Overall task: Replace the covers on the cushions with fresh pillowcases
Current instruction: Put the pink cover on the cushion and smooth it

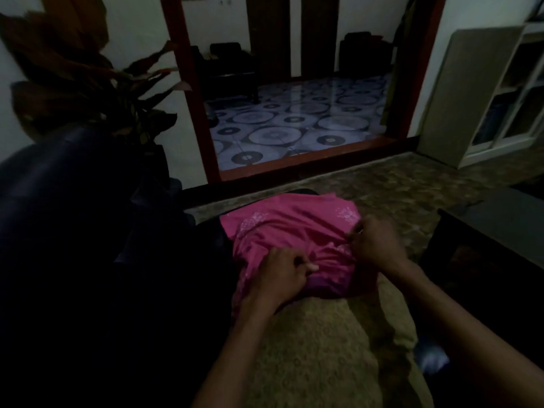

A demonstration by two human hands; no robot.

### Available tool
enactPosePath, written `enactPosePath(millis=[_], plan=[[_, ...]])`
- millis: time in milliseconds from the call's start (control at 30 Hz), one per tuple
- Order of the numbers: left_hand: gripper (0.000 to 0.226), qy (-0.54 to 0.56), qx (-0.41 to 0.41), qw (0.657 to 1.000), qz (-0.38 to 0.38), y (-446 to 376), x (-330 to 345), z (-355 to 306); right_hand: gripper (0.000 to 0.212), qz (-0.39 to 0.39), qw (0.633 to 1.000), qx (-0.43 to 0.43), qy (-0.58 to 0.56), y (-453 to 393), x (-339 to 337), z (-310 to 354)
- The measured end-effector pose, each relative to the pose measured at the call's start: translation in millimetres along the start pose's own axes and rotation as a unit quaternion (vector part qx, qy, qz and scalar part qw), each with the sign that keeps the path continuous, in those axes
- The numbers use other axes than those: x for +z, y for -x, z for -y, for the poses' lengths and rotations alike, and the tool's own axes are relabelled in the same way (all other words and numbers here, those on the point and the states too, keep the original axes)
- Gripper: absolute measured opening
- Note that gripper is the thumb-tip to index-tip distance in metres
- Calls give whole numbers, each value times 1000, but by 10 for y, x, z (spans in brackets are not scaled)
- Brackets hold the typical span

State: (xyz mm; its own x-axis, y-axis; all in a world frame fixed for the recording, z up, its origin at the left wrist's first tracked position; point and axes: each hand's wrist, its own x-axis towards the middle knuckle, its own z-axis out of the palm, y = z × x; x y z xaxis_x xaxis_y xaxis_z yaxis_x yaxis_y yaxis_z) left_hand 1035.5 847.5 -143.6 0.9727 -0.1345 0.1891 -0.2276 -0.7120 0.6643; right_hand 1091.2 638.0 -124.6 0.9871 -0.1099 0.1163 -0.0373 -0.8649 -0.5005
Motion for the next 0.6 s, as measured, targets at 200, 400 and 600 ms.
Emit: enactPosePath(millis=[200, 400, 600], plan=[[51, -48, 34, 998, 38, 19, -187, -334, 22, 4, 998, 17, -62, 176, 98, -139], [51, -28, 39, 997, 59, -74, -283, -283, 9, 30, 998, -37, -52, 372, -180, -153], [32, -41, 36, 998, -11, -467, -1, -296, 19, 99, 991, -88, -29, 571, -118, -128]])
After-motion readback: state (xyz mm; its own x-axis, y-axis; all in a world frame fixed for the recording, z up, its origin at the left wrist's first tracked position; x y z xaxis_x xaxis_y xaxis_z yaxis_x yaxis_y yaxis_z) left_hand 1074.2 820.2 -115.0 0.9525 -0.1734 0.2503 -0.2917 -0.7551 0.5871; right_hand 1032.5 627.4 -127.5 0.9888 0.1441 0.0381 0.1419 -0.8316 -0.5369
